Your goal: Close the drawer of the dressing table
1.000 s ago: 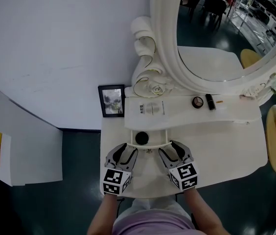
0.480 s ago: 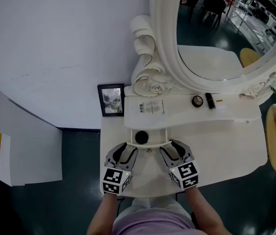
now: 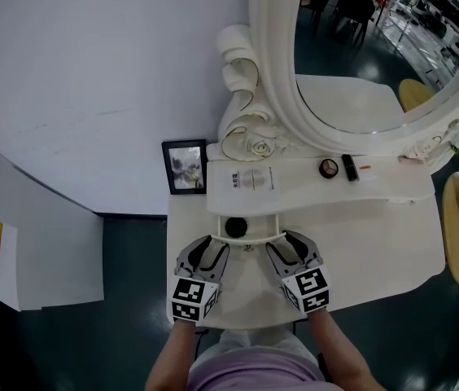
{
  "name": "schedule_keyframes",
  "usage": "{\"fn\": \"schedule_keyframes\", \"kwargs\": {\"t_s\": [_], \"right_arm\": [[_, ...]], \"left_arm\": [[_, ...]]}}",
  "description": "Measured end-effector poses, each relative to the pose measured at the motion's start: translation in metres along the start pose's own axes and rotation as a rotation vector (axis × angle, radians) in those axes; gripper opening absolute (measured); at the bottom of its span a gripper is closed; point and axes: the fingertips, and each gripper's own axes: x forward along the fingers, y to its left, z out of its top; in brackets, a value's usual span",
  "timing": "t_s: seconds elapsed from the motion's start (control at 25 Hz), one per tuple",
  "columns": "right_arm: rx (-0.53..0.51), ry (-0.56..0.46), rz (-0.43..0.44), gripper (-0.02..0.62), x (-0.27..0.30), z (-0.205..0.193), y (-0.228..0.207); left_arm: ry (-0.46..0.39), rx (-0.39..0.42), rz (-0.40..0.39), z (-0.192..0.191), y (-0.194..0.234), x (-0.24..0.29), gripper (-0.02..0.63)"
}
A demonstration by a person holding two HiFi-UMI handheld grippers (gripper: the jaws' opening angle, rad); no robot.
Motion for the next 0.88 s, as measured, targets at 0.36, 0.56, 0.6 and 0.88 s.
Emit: {"fn": "schedule_keyframes", "kwargs": {"t_s": [0.36, 0.56, 0.6, 0.88], "right_arm": [[0.001, -0.004, 0.001, 0.189, 0.007, 0.004, -0.007], [0.002, -0.002, -0.002, 0.189, 0.012, 0.006, -0.010], [0.002, -0.001, -0.002, 0.189, 0.012, 0.006, -0.010], [0.005, -0.003, -0.007, 0.189, 0.017, 0.008, -0.015]], "left_arm": [[0.000, -0.004, 0.004, 0.003, 0.004, 0.007, 0.166], [-0.007, -0.008, 0.010, 0.005, 0.007, 0.011, 0.166], [-0.008, -0.008, 0.012, 0.006, 0.007, 0.012, 0.166], [-0.012, -0.008, 0.022, 0.009, 0.010, 0.017, 0.164]]}}
